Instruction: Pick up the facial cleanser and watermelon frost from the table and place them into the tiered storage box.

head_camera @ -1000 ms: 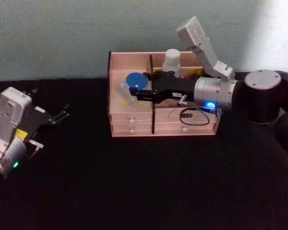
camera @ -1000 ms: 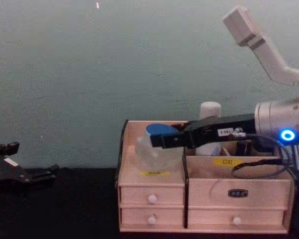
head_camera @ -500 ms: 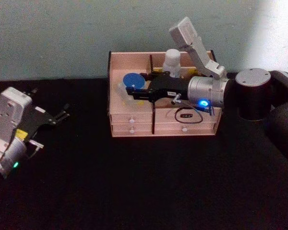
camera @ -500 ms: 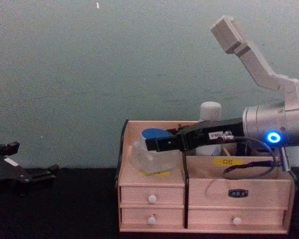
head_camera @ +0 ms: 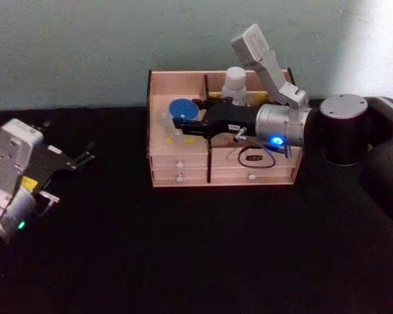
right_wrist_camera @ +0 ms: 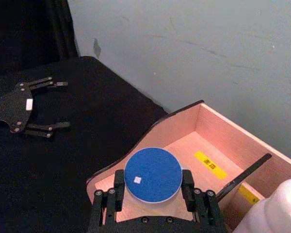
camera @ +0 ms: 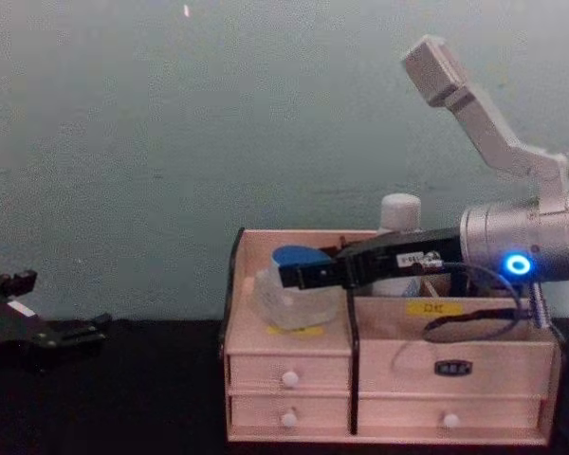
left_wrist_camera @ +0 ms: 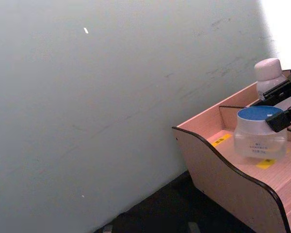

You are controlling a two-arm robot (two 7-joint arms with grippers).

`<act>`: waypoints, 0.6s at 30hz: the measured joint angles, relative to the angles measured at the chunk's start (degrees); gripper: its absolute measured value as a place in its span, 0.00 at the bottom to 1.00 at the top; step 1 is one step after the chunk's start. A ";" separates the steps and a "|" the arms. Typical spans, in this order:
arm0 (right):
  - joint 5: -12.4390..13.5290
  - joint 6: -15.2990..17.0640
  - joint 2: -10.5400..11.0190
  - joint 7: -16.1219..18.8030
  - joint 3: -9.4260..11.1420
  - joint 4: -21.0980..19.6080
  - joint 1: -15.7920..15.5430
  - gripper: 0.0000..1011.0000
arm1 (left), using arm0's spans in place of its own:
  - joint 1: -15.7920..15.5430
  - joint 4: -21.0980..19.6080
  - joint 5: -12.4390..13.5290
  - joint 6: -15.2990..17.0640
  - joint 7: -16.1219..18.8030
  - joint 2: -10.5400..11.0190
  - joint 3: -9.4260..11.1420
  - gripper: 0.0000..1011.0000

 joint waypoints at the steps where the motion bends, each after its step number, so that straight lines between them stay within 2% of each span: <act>1: 0.01 0.00 0.01 0.00 0.00 -0.02 -0.01 0.70 | 0.00 0.00 0.00 0.00 0.00 0.00 0.00 0.99; 12: 0.06 0.05 0.03 0.00 -0.03 -0.10 -0.04 0.70 | 0.00 0.00 0.00 0.00 0.00 0.00 0.00 0.99; 18: 0.12 0.05 0.04 0.00 -0.05 -0.15 -0.06 0.85 | 0.00 0.00 0.00 0.00 0.00 0.00 0.00 0.99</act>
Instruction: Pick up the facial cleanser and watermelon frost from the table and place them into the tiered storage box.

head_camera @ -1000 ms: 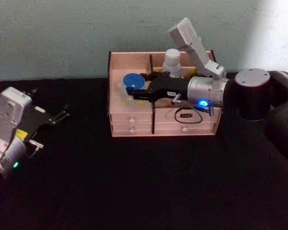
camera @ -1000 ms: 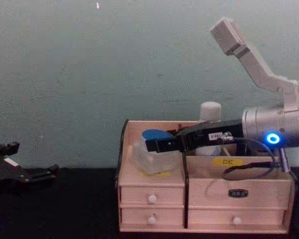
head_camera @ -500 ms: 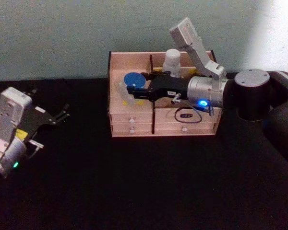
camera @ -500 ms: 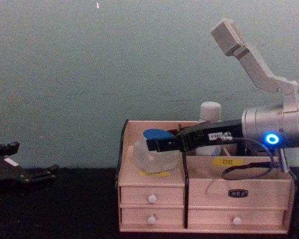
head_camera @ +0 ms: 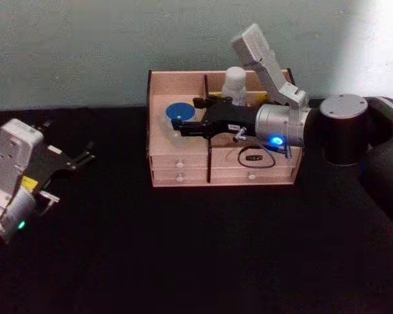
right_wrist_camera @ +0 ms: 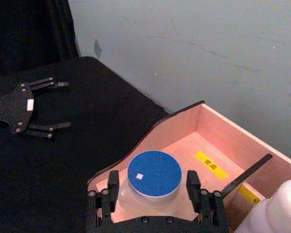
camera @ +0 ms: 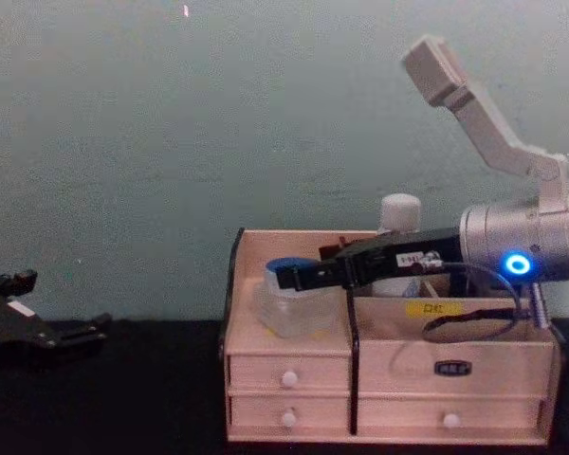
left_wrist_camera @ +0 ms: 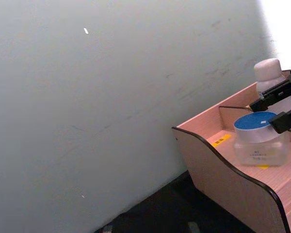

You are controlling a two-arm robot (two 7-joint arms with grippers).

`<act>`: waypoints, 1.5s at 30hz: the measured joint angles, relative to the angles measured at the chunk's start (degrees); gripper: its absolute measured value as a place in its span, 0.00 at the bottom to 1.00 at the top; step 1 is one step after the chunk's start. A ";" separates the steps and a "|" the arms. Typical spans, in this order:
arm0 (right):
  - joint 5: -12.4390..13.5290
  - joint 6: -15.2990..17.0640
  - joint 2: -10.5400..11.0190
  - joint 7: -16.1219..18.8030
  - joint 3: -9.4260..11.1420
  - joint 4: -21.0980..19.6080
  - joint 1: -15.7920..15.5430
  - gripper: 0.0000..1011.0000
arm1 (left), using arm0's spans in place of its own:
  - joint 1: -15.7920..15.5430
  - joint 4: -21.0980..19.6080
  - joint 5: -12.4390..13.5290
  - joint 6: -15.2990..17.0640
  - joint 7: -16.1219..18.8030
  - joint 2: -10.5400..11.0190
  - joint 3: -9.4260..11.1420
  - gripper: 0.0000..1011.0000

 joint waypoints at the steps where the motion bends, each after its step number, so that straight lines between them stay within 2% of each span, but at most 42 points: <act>1: 0.00 0.01 0.01 0.00 0.00 0.00 0.00 0.86 | 0.00 0.00 0.00 0.00 0.00 0.00 0.00 0.99; 5: 0.02 0.03 0.02 0.00 -0.02 -0.02 0.00 0.99 | 0.00 0.00 0.00 0.00 0.00 0.00 0.00 0.99; 15: 0.01 0.01 0.11 -0.02 -0.01 -0.22 -0.10 0.99 | 0.00 0.00 0.00 0.00 0.00 0.00 0.00 0.99; 22: -0.13 -0.76 1.87 -0.88 1.24 -4.76 -2.09 0.99 | 0.00 0.00 0.00 0.00 0.00 0.00 0.00 0.99; 24: 0.30 -0.60 3.39 -1.33 2.22 -8.30 -3.71 0.99 | 0.00 0.00 0.00 0.00 0.00 0.00 0.00 0.99; 26: 0.58 -0.45 3.86 -1.39 2.52 -9.29 -4.21 0.99 | 0.00 0.00 0.00 0.00 0.00 0.00 0.00 0.99; 28: 1.76 0.19 5.93 -1.33 3.62 -13.18 -6.42 0.99 | 0.00 0.00 0.00 0.00 0.00 0.00 0.00 0.99; 31: 3.11 0.78 7.92 -0.90 4.47 -16.28 -8.26 0.99 | 0.00 0.00 0.00 0.00 0.00 0.00 0.00 0.99; 36: 6.46 2.06 12.78 -1.29 7.16 -22.83 -13.26 0.99 | 0.00 0.00 0.00 0.00 0.00 0.00 0.00 0.99; 38: 7.29 2.28 14.23 -2.45 8.31 -24.74 -14.97 0.99 | 0.00 0.00 0.00 0.00 0.00 0.00 0.00 0.99; 40: 8.42 2.73 17.08 -5.87 10.81 -28.47 -18.61 0.99 | 0.00 0.00 0.00 0.00 0.00 0.00 0.00 0.99; 45: 9.21 3.38 20.56 -12.26 15.40 -33.23 -24.17 0.99 | 0.00 0.00 0.00 0.00 0.00 0.00 0.00 0.99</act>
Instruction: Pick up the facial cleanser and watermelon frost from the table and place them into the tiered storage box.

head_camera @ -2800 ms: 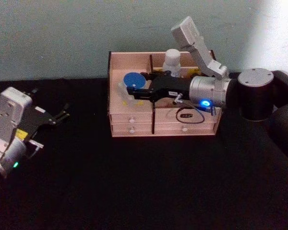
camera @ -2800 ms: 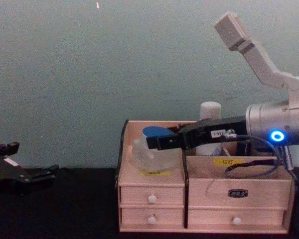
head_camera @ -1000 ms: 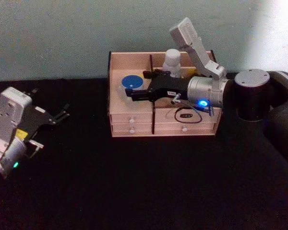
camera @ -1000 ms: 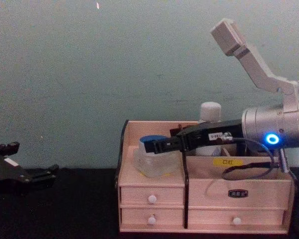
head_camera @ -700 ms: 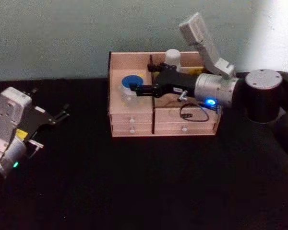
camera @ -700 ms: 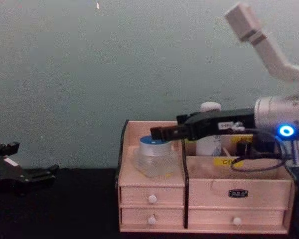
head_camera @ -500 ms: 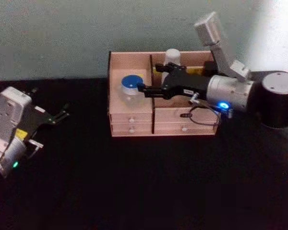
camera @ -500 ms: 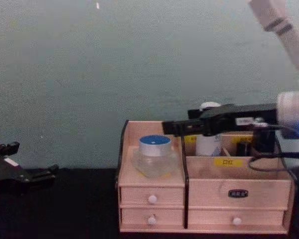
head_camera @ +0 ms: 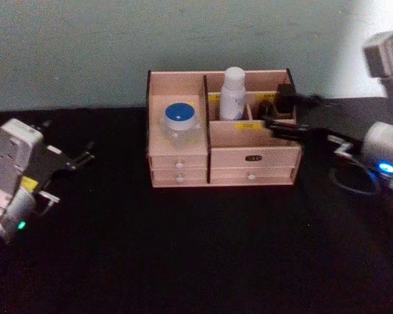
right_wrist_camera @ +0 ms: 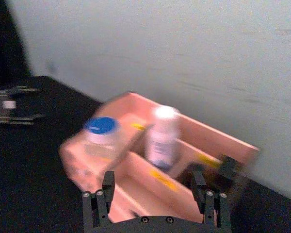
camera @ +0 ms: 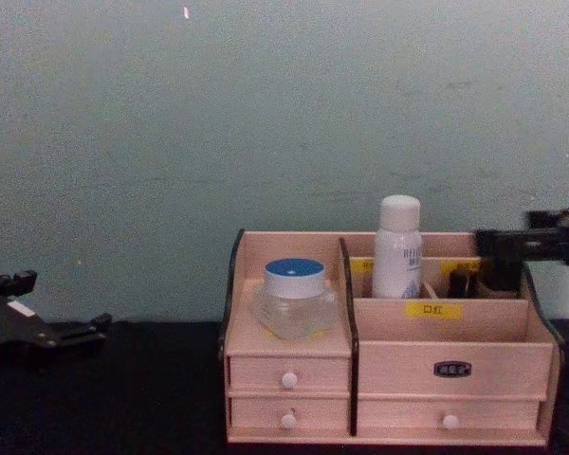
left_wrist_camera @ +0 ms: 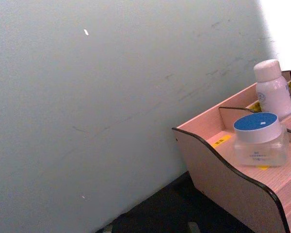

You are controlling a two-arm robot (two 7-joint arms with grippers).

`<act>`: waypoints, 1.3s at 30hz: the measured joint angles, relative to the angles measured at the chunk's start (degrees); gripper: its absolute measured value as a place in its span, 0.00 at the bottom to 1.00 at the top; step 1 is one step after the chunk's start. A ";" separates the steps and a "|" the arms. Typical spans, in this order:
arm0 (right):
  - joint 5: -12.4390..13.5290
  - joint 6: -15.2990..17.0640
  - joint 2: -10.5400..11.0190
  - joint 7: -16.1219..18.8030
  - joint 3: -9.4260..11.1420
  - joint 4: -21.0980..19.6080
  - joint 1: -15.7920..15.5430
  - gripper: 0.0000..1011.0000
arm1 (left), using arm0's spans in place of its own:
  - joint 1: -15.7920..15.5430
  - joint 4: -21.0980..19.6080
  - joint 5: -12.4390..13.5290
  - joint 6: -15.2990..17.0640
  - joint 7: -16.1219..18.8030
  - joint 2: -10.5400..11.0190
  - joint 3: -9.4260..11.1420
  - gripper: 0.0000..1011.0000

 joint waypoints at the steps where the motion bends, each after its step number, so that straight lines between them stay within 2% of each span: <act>1: -0.05 -0.01 0.35 -1.31 0.85 -0.66 -0.86 0.99 | 0.00 0.00 0.00 0.00 0.00 0.00 0.00 0.99; 2: -0.24 -0.13 0.63 -2.61 1.74 -1.35 -1.80 0.99 | 0.00 0.00 0.00 0.00 0.00 0.00 0.00 0.99; 3: -1.21 -0.87 0.81 -6.01 3.53 -2.49 -3.71 0.99 | 0.00 0.00 0.00 0.00 0.00 0.00 0.00 0.99; 5: -3.00 -2.39 0.68 -9.83 4.99 -3.40 -5.39 0.99 | 0.00 0.00 0.00 0.00 0.00 0.00 0.00 0.99; 6: -5.52 -4.18 0.32 -13.78 6.05 -3.96 -6.87 0.99 | 0.00 0.00 0.00 0.00 0.00 0.00 0.00 0.99; 7: -6.45 -4.82 0.08 -15.15 6.39 -4.06 -7.38 0.99 | 0.00 0.00 0.00 0.00 0.00 0.00 0.00 0.99; 8: -8.54 -6.18 -0.59 -18.32 7.07 -4.06 -8.31 0.99 | 0.00 0.00 0.00 0.00 0.00 0.00 0.00 0.99; 11: -11.62 -7.66 -1.86 -22.45 7.51 -3.45 -9.30 0.99 | 0.00 0.00 0.00 0.00 0.00 0.00 0.00 0.99; 12: -13.52 -8.43 -2.76 -25.03 7.53 -2.80 -9.79 0.99 | 0.00 0.00 0.00 0.00 0.00 0.00 0.00 0.99; 16: -16.64 -9.24 -5.11 -29.59 7.65 -0.91 -10.71 0.99 | 0.00 0.00 0.00 0.00 0.00 0.00 0.00 0.99; 22: -19.02 -9.38 -8.11 -33.28 7.78 2.11 -11.72 0.99 | 0.00 0.00 0.00 0.00 0.00 0.00 0.00 0.99; 28: -20.44 -8.66 -9.62 -33.48 7.31 5.17 -11.54 0.99 | 0.00 0.00 0.00 0.00 0.00 0.00 0.00 0.99; 31: -20.61 -8.43 -9.94 -32.92 7.27 6.18 -11.29 0.99 | 0.00 0.00 0.00 0.00 0.00 0.00 0.00 0.99; 39: -20.62 -8.44 -9.80 -33.01 7.26 5.74 -11.37 0.99 | 0.00 0.00 0.00 0.00 0.00 0.00 0.00 0.99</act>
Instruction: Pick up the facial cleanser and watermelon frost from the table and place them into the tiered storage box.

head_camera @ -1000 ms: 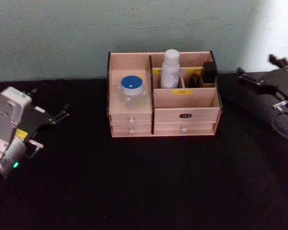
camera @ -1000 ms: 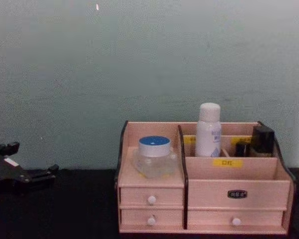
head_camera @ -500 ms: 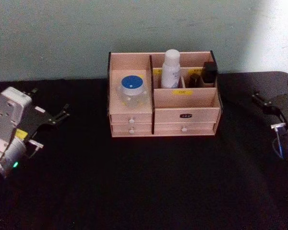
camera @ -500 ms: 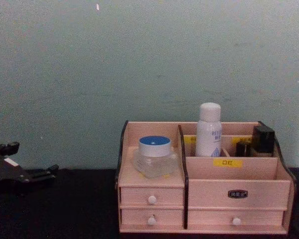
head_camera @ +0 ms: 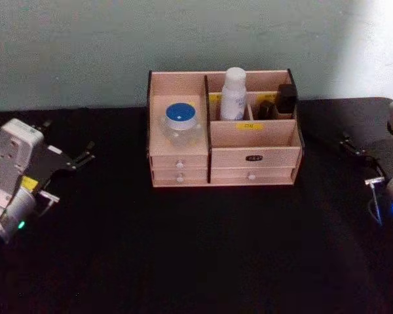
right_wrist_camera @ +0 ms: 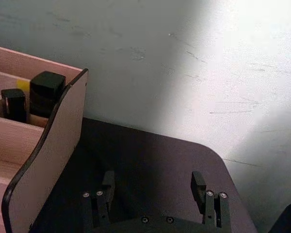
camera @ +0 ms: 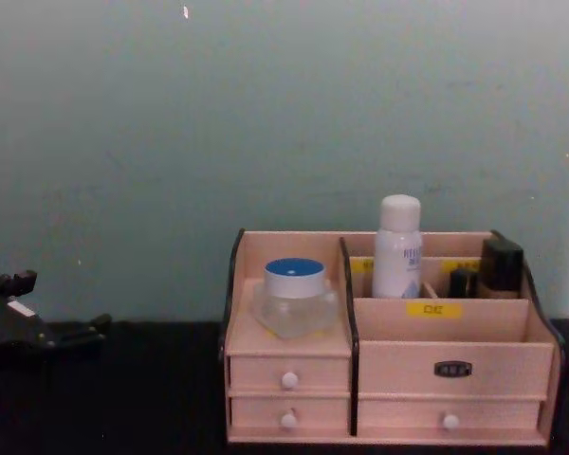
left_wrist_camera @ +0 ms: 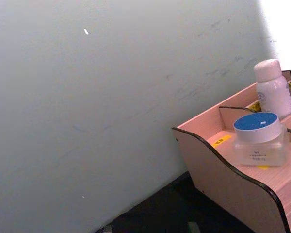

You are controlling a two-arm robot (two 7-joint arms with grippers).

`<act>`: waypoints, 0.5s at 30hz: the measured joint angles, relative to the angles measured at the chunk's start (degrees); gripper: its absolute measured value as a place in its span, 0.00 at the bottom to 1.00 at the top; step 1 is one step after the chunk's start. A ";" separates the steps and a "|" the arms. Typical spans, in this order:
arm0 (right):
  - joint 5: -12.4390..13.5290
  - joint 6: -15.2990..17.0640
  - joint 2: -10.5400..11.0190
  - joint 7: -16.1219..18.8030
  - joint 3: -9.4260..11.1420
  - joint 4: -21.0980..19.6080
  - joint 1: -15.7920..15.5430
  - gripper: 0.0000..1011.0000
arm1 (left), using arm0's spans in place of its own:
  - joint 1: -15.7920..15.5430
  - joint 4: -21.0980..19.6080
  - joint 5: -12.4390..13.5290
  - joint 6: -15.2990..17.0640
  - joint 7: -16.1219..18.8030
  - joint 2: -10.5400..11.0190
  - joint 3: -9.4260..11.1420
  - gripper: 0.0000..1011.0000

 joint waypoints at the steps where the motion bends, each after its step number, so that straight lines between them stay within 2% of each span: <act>1: 0.00 0.00 0.01 -0.02 0.00 -0.03 0.00 0.99 | 0.00 0.00 0.00 0.00 0.00 0.00 0.00 0.99; 15: 0.03 -0.07 0.13 -0.17 0.02 -0.36 -0.07 0.99 | 0.00 0.00 0.00 0.00 0.00 0.00 0.00 0.99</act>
